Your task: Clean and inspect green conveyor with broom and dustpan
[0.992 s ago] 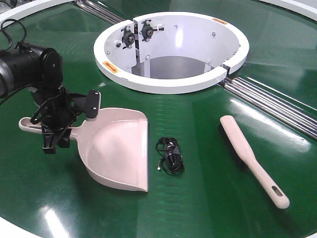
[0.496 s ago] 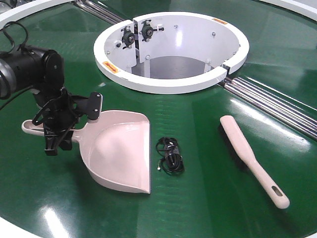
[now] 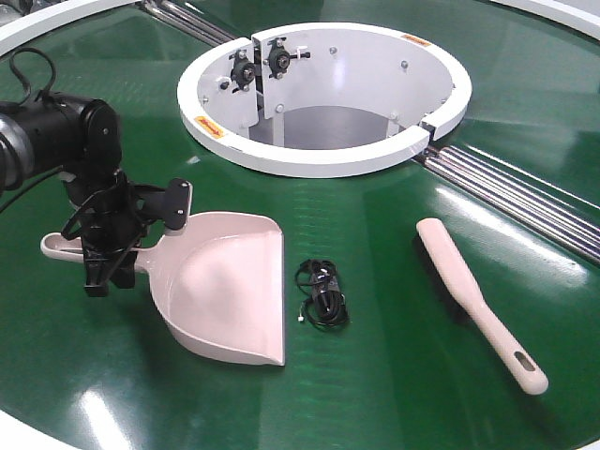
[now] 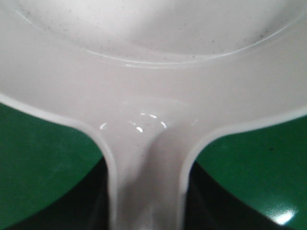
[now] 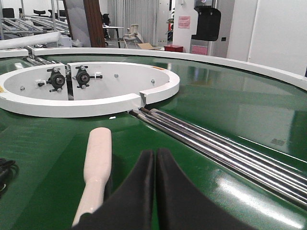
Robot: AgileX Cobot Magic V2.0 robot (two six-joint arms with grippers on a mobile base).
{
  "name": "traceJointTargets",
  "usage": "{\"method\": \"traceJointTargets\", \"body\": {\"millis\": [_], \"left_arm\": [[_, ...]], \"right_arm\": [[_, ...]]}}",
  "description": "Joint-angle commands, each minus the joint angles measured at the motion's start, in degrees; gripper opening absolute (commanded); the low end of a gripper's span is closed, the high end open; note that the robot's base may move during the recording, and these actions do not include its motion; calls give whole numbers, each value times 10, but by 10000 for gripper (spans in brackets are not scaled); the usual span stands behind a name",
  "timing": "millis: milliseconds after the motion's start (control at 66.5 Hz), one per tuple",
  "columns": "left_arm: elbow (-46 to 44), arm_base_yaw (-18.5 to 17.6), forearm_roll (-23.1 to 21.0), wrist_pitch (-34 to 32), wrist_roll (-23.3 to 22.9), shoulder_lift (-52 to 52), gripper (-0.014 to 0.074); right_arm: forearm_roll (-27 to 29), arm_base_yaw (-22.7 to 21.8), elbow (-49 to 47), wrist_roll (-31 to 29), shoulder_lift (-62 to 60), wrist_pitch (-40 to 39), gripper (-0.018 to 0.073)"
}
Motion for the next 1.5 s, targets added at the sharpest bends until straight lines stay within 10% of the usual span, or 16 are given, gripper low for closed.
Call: {"method": "traceJointTargets", "body": {"millis": [0, 1489], "left_arm": [[-19, 4, -2, 4, 0, -29, -7], [-19, 4, -7, 16, 0, -32, 3]], "right_arm": [[0, -3, 12, -3, -10, -42, -10], [0, -3, 12, -3, -10, -42, -10]]}}
